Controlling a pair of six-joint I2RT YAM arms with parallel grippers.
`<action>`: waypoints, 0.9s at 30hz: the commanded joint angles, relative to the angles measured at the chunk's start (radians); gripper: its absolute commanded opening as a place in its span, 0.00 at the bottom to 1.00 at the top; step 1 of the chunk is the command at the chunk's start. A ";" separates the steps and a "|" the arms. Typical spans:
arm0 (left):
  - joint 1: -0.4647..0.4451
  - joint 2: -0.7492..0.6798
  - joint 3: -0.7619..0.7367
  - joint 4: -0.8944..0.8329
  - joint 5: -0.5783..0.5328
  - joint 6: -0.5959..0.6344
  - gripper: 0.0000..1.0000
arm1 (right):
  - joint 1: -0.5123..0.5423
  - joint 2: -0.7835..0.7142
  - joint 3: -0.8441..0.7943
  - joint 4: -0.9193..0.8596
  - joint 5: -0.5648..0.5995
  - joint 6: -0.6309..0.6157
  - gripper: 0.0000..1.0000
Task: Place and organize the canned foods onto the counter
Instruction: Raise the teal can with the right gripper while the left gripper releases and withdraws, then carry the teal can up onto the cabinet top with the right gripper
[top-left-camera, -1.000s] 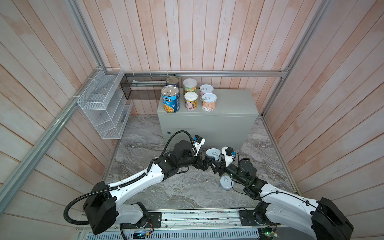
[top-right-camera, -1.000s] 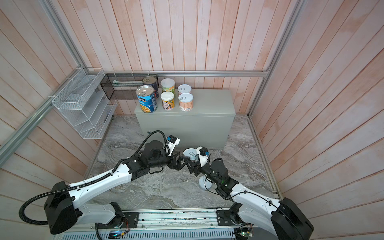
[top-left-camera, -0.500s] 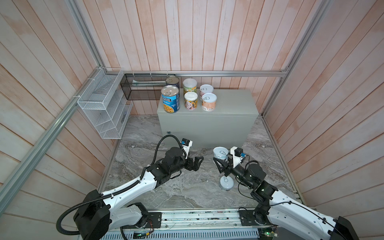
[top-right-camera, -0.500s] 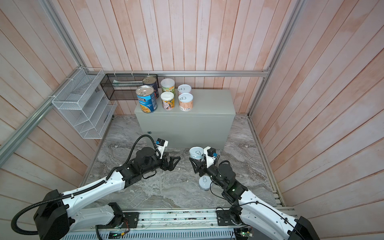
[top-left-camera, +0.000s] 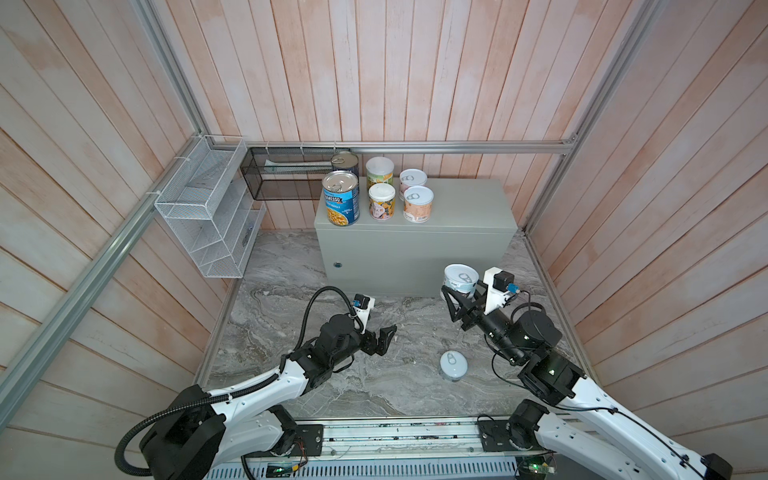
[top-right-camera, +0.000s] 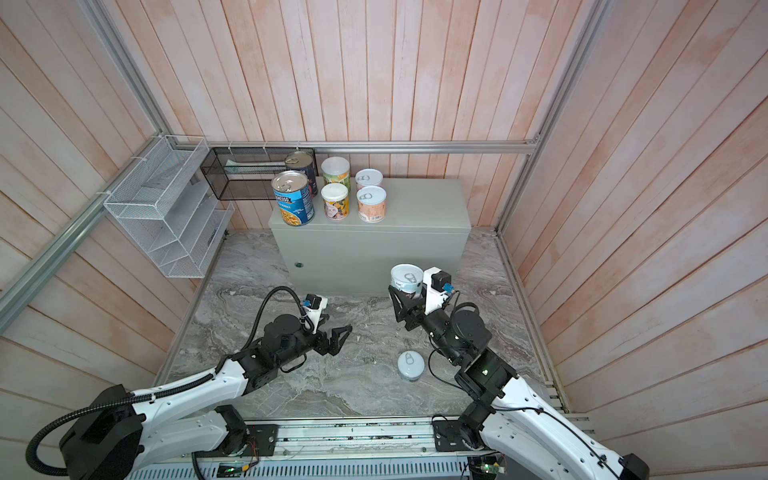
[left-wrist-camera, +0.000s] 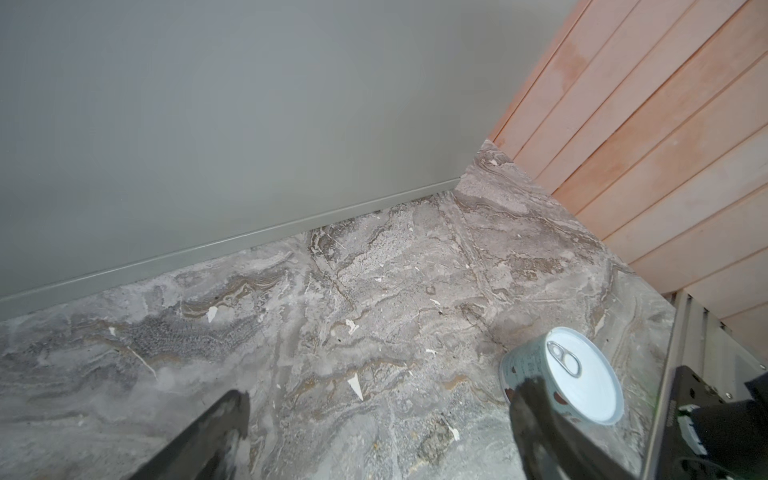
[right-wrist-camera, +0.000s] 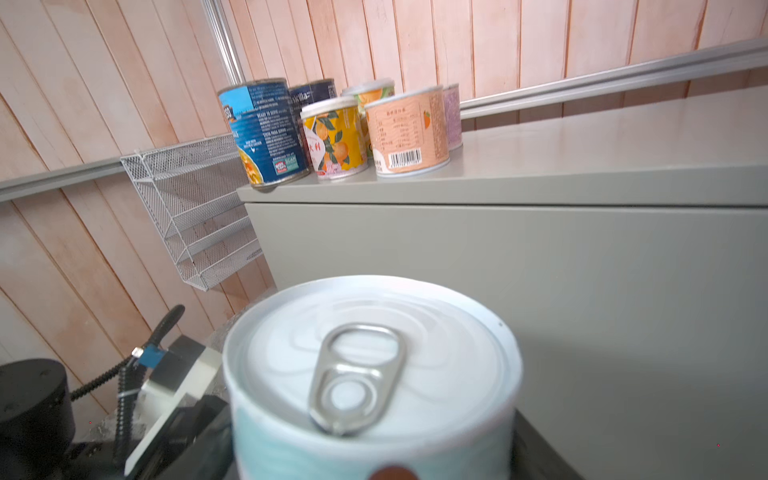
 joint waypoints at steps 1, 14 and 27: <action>0.005 -0.023 -0.026 0.143 0.084 -0.038 1.00 | -0.005 0.000 0.082 -0.003 0.070 -0.011 0.65; 0.004 0.003 -0.068 0.213 0.084 -0.031 1.00 | -0.022 0.046 0.218 -0.044 0.141 0.018 0.65; 0.005 0.065 -0.050 0.202 0.053 -0.011 1.00 | -0.130 0.190 0.369 0.030 0.010 0.006 0.66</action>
